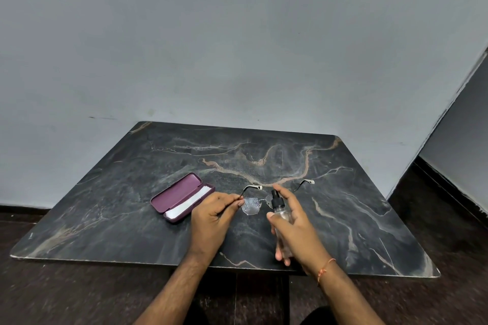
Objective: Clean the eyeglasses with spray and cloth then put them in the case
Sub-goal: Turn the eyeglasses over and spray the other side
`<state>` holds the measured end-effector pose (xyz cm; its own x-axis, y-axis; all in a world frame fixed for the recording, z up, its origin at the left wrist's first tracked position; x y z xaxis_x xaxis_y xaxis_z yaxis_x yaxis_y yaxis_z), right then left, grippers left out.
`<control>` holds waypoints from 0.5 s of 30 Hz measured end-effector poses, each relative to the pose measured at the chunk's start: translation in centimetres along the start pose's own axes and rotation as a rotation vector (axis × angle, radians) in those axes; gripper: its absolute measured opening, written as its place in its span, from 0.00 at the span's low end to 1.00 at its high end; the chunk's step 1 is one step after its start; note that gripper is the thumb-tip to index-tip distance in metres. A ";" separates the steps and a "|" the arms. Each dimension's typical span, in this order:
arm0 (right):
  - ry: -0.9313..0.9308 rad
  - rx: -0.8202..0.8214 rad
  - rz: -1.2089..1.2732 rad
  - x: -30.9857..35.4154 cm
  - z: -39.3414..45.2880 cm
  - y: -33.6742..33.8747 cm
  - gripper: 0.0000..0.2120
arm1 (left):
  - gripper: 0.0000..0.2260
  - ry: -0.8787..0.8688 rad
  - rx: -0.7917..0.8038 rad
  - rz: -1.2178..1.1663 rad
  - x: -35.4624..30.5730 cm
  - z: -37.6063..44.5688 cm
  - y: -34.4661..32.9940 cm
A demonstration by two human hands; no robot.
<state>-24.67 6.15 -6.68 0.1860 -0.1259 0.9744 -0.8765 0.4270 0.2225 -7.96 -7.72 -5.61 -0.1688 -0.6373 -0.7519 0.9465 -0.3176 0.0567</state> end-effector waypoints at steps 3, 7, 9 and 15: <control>0.034 0.049 -0.012 0.9 -0.2 -2.0 0.30 | 0.06 -0.002 -0.003 0.008 -0.1 0.0 0.1; 0.035 0.066 -0.028 1.0 -0.2 -3.7 0.28 | 0.05 -0.008 0.001 0.023 -0.3 -0.1 0.1; 0.025 0.057 -0.064 0.8 -0.3 -3.9 0.26 | 0.05 0.000 0.001 0.023 -0.3 -0.1 0.1; 0.087 0.016 -0.135 1.4 -1.3 -2.4 0.30 | 0.05 0.005 -0.011 0.043 -0.4 0.0 0.2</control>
<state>-21.73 6.09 -5.83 0.3394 -0.1026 0.9350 -0.8478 0.3973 0.3514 -7.67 -7.52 -5.36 -0.1263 -0.6472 -0.7518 0.9559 -0.2820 0.0822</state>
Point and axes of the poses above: each hand's wrist, its own z-axis towards the middle knuckle, its own y-axis out of the back of the hand, x = y × z, the point moved 10 cm from there along z, towards the middle knuckle, and after that the axes turned 5 degrees about -z, right-handed, at the moved point
